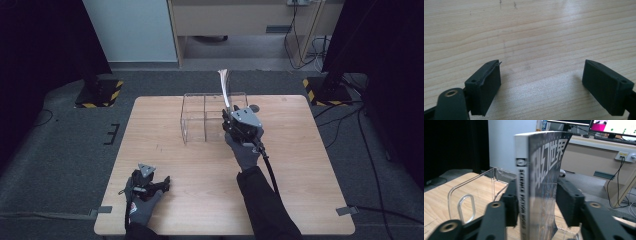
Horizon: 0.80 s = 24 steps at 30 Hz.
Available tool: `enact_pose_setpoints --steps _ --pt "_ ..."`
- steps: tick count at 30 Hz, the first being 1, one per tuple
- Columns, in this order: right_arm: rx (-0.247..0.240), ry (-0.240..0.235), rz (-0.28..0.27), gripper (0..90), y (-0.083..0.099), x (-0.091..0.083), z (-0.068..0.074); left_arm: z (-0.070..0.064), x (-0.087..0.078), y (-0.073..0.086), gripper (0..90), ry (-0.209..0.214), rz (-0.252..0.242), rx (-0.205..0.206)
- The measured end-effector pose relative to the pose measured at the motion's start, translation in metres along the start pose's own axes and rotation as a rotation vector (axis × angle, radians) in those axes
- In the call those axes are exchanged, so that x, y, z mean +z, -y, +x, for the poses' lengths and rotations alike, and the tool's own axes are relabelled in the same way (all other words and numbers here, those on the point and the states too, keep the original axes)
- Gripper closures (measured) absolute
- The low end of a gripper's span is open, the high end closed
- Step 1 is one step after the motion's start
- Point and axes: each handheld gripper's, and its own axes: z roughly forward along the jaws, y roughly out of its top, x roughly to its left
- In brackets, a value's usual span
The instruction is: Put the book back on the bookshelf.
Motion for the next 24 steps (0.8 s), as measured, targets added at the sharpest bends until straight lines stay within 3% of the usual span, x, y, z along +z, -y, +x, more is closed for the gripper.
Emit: enact_pose_setpoints --steps 7,14,19,24 --pt "0.004 -0.044 -0.011 42.3 -0.003 -0.01 -0.005 0.0 0.0 0.0 14.3 0.0 0.001 0.0" --pt "0.045 -0.148 0.006 30.3 -0.007 -0.025 -0.013 0.0 0.0 0.0 14.3 0.0 0.0 0.0" --pt "0.072 -0.194 0.003 23.5 -0.007 -0.042 -0.026 0.0 0.0 0.0 14.3 0.0 0.001 0.0" --pt "0.031 -0.179 0.039 19.4 0.001 -0.062 -0.038 0.0 0.0 0.0 14.2 0.0 0.001 0.0"
